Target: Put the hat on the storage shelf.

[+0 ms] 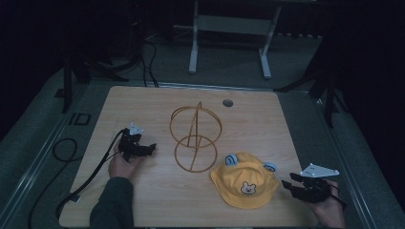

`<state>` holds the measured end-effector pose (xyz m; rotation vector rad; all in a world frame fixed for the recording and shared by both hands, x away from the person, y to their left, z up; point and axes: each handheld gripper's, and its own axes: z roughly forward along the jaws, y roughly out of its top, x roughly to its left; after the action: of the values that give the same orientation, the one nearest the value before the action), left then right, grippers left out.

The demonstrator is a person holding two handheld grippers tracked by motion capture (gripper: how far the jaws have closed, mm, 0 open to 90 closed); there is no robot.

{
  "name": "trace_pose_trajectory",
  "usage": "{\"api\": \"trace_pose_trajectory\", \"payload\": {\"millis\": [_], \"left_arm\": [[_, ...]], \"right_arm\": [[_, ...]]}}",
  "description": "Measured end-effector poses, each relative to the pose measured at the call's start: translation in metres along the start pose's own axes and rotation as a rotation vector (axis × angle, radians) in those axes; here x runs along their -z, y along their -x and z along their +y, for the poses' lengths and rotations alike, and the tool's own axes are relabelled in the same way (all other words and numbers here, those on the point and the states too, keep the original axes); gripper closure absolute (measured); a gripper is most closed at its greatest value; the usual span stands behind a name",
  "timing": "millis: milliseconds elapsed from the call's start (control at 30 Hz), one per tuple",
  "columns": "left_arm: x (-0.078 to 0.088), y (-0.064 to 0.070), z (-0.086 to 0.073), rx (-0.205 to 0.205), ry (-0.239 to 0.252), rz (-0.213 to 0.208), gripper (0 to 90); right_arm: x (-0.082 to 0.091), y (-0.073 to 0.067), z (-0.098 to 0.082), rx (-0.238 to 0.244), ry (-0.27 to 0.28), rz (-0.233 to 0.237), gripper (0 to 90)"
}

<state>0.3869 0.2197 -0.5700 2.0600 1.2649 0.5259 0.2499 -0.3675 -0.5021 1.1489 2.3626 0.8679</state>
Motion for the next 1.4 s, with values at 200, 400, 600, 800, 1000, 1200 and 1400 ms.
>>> {"api": "trace_pose_trajectory", "payload": {"millis": [200, 400, 600, 800, 1000, 1200, 1400], "left_arm": [[0.000, 0.000, 0.000, 0.003, 0.003, 0.000, 13.8], [0.000, 0.000, 0.000, 0.003, 0.003, 0.000, 13.8], [0.000, 0.000, 0.000, 0.003, 0.003, 0.000, 13.8], [0.000, 0.000, 0.000, 0.003, 0.002, 0.000, 13.8], [0.000, 0.000, 0.000, 0.002, 0.002, 0.000, 13.8], [0.000, 0.000, 0.000, 0.002, 0.001, -0.001, 13.8], [0.000, 0.000, 0.000, 0.002, 0.001, 0.000, 13.8]], "right_arm": [[0.009, -0.001, 0.002, 0.012, -0.013, 0.007, 50.4], [0.015, -0.005, 0.006, 0.038, -0.027, 0.020, 48.7], [0.022, -0.009, 0.015, 0.068, -0.029, 0.042, 47.3], [0.029, -0.013, 0.023, 0.097, -0.033, 0.053, 44.9], [0.036, -0.014, 0.030, 0.101, -0.025, 0.049, 39.4], [0.041, -0.019, 0.035, 0.117, -0.028, 0.056, 29.5], [0.042, -0.021, 0.044, 0.137, -0.031, 0.066, 28.7]]}}
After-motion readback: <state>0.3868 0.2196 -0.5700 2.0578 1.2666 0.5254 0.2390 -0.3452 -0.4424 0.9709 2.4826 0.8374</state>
